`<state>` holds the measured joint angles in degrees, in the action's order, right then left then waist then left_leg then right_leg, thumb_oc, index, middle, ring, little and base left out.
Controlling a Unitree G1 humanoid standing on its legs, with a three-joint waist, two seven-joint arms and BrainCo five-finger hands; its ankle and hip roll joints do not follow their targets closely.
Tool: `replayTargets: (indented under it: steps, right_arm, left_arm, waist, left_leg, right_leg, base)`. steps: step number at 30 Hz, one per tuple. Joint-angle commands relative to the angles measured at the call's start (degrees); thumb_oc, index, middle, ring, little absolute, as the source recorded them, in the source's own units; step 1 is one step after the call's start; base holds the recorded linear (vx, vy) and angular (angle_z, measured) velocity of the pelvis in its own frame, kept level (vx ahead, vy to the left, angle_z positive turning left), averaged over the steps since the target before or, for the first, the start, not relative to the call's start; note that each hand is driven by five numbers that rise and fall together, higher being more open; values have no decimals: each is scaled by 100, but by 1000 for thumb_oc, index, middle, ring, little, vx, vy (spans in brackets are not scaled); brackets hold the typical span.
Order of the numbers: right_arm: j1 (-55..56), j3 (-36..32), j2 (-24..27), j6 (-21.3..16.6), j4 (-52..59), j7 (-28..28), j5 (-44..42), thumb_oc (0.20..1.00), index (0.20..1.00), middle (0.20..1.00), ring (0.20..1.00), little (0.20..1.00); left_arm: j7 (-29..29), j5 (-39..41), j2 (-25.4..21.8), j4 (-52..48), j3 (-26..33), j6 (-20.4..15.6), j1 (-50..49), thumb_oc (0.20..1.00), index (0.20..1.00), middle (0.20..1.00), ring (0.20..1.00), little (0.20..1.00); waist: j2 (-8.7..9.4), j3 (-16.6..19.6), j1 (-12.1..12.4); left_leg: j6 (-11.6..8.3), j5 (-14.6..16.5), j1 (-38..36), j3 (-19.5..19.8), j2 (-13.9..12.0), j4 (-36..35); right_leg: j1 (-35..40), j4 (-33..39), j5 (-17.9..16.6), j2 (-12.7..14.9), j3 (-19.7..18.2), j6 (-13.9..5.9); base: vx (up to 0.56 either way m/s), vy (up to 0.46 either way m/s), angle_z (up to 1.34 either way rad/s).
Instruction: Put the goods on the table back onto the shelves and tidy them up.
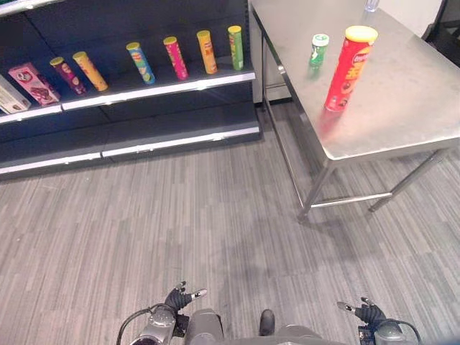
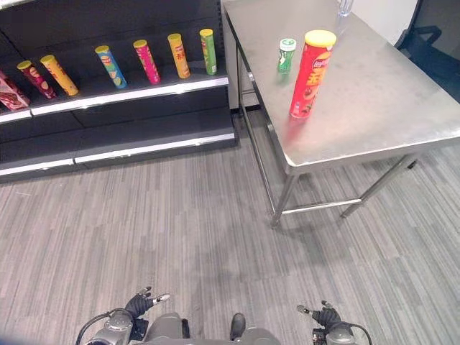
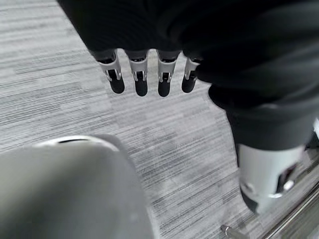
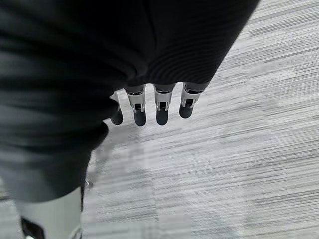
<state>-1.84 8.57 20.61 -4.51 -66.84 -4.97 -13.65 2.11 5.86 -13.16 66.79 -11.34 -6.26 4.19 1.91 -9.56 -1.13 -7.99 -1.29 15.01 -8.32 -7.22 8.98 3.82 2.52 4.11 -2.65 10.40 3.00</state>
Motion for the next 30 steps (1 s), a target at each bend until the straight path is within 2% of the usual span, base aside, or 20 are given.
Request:
replayTargets:
  steps: [1,2,3,4,5,7,9,11,12,14,15,16,18,20,22,23,24,25,28,30]
  right_arm:
    - [82,-98,203,-106,-3,-127,-1,1000,1000,1000,1000,1000]
    - [82,-97,198,-108,-5,-127,0,1000,1000,1000,1000,1000]
    - [50,-85,161,-98,-55,-127,30,1000,1000,1000,1000,1000]
    - [57,-84,137,-85,-52,-92,75,1000,1000,1000,1000,1000]
    - [67,-52,115,-80,-57,-97,144,1000,1000,1000,1000,1000]
    - [50,-13,86,-61,-69,-94,178,1000,1000,1000,1000,1000]
    - [-17,30,-4,-33,-28,-64,199,1000,1000,1000,1000,1000]
    - [-24,79,-27,-18,-46,-71,260,1000,1000,1000,1000,1000]
    - [-54,111,-43,12,-60,-47,289,1000,1000,1000,1000,1000]
    - [-93,65,-52,16,-30,-48,239,1000,1000,1000,1000,1000]
    - [-133,60,-55,19,-25,-56,223,1000,1000,1000,1000,1000]
    - [-199,98,-77,27,4,-66,207,1000,1000,1000,1000,1000]
    - [-199,98,-76,27,5,-66,206,1000,1000,1000,1000,1000]
    - [-190,86,-125,18,8,-86,164,1000,1000,1000,1000,1000]
    - [-171,72,-153,13,-13,-112,121,1000,1000,1000,1000,1000]
    - [-151,56,-165,18,-68,-109,70,1000,1000,1000,1000,1000]
    - [-151,57,-165,17,-69,-109,69,1000,1000,1000,1000,1000]
    - [-107,162,-109,35,-169,-106,221,1000,1000,1000,1000,1000]
    - [-34,59,-167,57,-347,-107,78,1000,1000,1000,1000,1000]
    - [83,-134,-160,73,-569,-105,-57,1000,1000,1000,1000,1000]
  left_arm:
    - [24,-2,-34,-31,-137,-84,78,1000,1000,1000,1000,1000]
    - [24,-2,-38,-30,-137,-85,78,1000,1000,1000,1000,1000]
    - [34,13,-41,44,-81,-84,47,1000,1000,1000,1000,1000]
    - [36,12,-49,101,-2,-79,-7,1000,1000,1000,1000,1000]
    - [28,11,-57,100,8,-69,-10,1000,1000,1000,1000,1000]
    - [38,21,-52,82,12,-71,4,1000,1000,1000,1000,1000]
    - [82,35,-120,105,54,-71,79,1000,1000,1000,1000,1000]
    - [97,43,-157,83,49,-71,127,1000,1000,1000,1000,1000]
    - [98,78,-203,17,45,-71,186,1000,1000,1000,1000,1000]
    - [105,140,-249,-32,47,-61,247,1000,1000,1000,1000,1000]
    - [121,186,-281,-76,56,-57,282,1000,1000,1000,1000,1000]
    - [151,233,-329,-109,51,-65,342,1000,1000,1000,1000,1000]
    - [151,233,-329,-109,51,-65,343,1000,1000,1000,1000,1000]
    - [151,229,-352,-137,44,-59,332,1000,1000,1000,1000,1000]
    - [157,255,-361,-123,28,-91,360,1000,1000,1000,1000,1000]
    - [151,262,-384,-117,-4,-97,394,1000,1000,1000,1000,1000]
    - [151,262,-384,-117,-5,-97,393,1000,1000,1000,1000,1000]
    - [244,-11,-446,-10,-71,-2,389,1000,1000,1000,1000,1000]
    - [135,176,-371,11,-28,-77,380,1000,1000,1000,1000,1000]
    - [108,151,-338,83,1,-105,330,1000,1000,1000,1000,1000]
  waist:
    - [-225,-171,336]
    - [-197,-200,328]
    - [-185,-181,378]
    - [-225,-123,392]
    - [-262,-93,438]
    - [-232,-75,466]
    - [-55,66,547]
    - [0,111,573]
    - [45,178,601]
    - [67,147,583]
    - [64,75,533]
    - [8,-45,453]
    - [9,-41,460]
    - [-45,-88,449]
    - [-72,-79,403]
    - [-51,-41,336]
    - [-57,-49,324]
    - [-17,-60,272]
    - [0,-92,197]
    - [40,31,168]
  left_leg:
    - [-43,-263,13,163,63,-833]
    - [-39,-273,-47,155,96,-870]
    - [-111,-382,125,102,103,-856]
    - [-89,-448,48,72,50,-959]
    - [-109,-628,-13,34,11,-992]
    - [-87,-667,-16,-2,37,-907]
    - [18,-512,-74,-159,96,-765]
    - [75,-424,-108,-217,119,-722]
    - [190,-253,-205,-308,172,-682]
    - [329,-47,-330,-382,262,-624]
    - [400,26,-414,-415,307,-601]
    - [481,98,-524,-503,303,-584]
    - [480,99,-520,-510,302,-584]
    - [485,155,-633,-575,236,-567]
    - [444,257,-826,-620,213,-611]
    - [420,328,-884,-687,247,-624]
    - [418,338,-892,-674,242,-617]
    - [421,470,-965,-786,291,-613]
    - [386,432,-1088,-738,290,-578]
    - [328,420,-1285,-738,270,-769]
  right_leg:
    - [168,-614,989,201,-619,-951]
    - [211,-615,1013,232,-612,-959]
    - [470,-529,1180,210,-775,-1022]
    - [540,-491,1191,184,-897,-1055]
    - [592,-483,1237,207,-918,-1070]
    - [623,-435,1206,292,-911,-1101]
    - [502,-479,1111,611,-964,-1324]
    - [408,-550,1050,717,-982,-1384]
    - [267,-743,948,891,-979,-1484]
    - [-45,-1340,680,1043,-1037,-1615]
    - [-283,-1791,472,1109,-1115,-1650]
    - [-743,-2406,37,1153,-1172,-1636]
    - [-757,-2418,41,1153,-1181,-1635]
    - [-971,-2572,-159,1275,-1053,-1621]
    - [-1122,-2129,116,1296,-764,-1557]
    - [-1350,-1501,173,1127,-556,-1555]
    - [-1326,-1490,175,1124,-541,-1555]
    - [-1349,-1164,244,1019,-447,-1546]
    - [-1165,-785,161,867,-572,-1579]
    - [-989,-529,99,765,-552,-1507]
  base:
    - [415,72,-33]
    - [551,104,-41]
    - [392,124,-28]
    - [514,187,-45]
    - [243,119,-66]
    - [243,146,-84]
    - [341,201,-54]
    - [193,110,-38]
    - [196,155,-23]
    - [177,195,-9]
    - [91,221,-8]
    - [49,159,-10]
    - [30,66,-15]
    - [93,63,-29]
    - [155,56,-36]
    - [126,25,-33]
    - [122,-38,-42]
    - [125,4,-21]
    - [124,-10,30]
    - [147,-67,-16]
